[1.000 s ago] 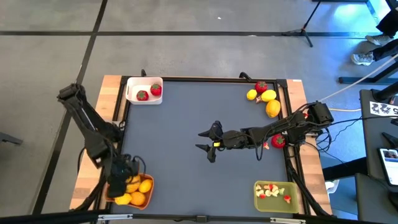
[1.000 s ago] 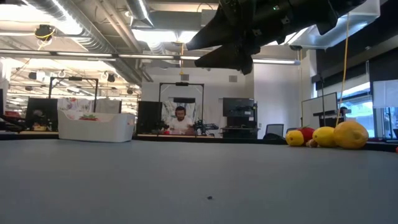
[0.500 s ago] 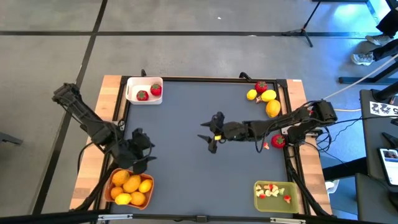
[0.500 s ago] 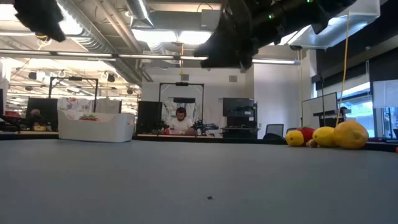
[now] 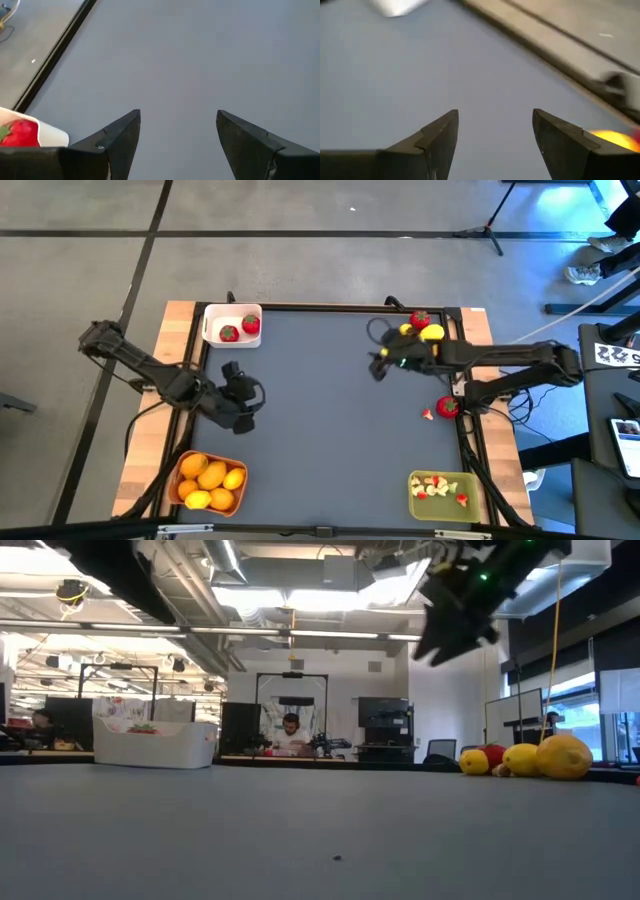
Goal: Sort produce into baskets
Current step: Put the yellow lemon into the orange bin
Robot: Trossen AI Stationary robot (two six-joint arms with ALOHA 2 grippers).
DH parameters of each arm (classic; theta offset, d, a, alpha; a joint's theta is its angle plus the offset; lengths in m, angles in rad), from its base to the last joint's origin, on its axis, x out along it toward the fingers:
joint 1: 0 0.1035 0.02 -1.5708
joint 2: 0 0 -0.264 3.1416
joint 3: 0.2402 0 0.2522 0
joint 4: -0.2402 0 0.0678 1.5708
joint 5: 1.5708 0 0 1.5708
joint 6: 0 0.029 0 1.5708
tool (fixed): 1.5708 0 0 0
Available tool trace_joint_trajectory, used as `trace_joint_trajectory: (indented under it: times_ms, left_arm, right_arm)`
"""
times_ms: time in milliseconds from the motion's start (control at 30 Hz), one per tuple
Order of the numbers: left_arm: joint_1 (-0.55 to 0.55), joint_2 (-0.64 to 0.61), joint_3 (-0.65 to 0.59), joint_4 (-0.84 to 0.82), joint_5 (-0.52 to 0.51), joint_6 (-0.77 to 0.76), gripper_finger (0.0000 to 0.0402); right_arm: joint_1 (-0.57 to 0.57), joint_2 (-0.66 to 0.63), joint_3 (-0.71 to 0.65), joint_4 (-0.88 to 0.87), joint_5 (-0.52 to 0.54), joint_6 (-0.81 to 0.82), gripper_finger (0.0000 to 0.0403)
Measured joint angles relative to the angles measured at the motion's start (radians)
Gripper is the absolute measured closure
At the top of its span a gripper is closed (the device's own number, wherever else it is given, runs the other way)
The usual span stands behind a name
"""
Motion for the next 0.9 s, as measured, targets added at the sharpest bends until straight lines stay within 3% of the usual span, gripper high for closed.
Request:
trace_joint_trajectory:
  times_ms: [133,300,500,900]
  left_arm:
    - [0.014,0.010,0.000,0.006,-0.003,-0.063,0.0144]
    - [0.015,0.043,0.000,0.058,-0.015,-0.088,0.0144]
    - [0.015,0.089,0.000,0.076,-0.016,-0.100,0.0144]
    - [0.015,0.108,0.000,0.075,-0.018,-0.121,0.0144]
  right_arm:
    - [-0.121,-0.045,0.000,-0.120,0.042,0.007,0.0150]
    - [-0.321,-0.013,0.001,-0.187,-0.070,-0.004,0.0150]
    - [-0.499,0.084,0.001,-0.207,-0.110,-0.006,0.0150]
    - [-0.633,0.330,0.001,-0.114,-0.189,-0.029,0.0150]
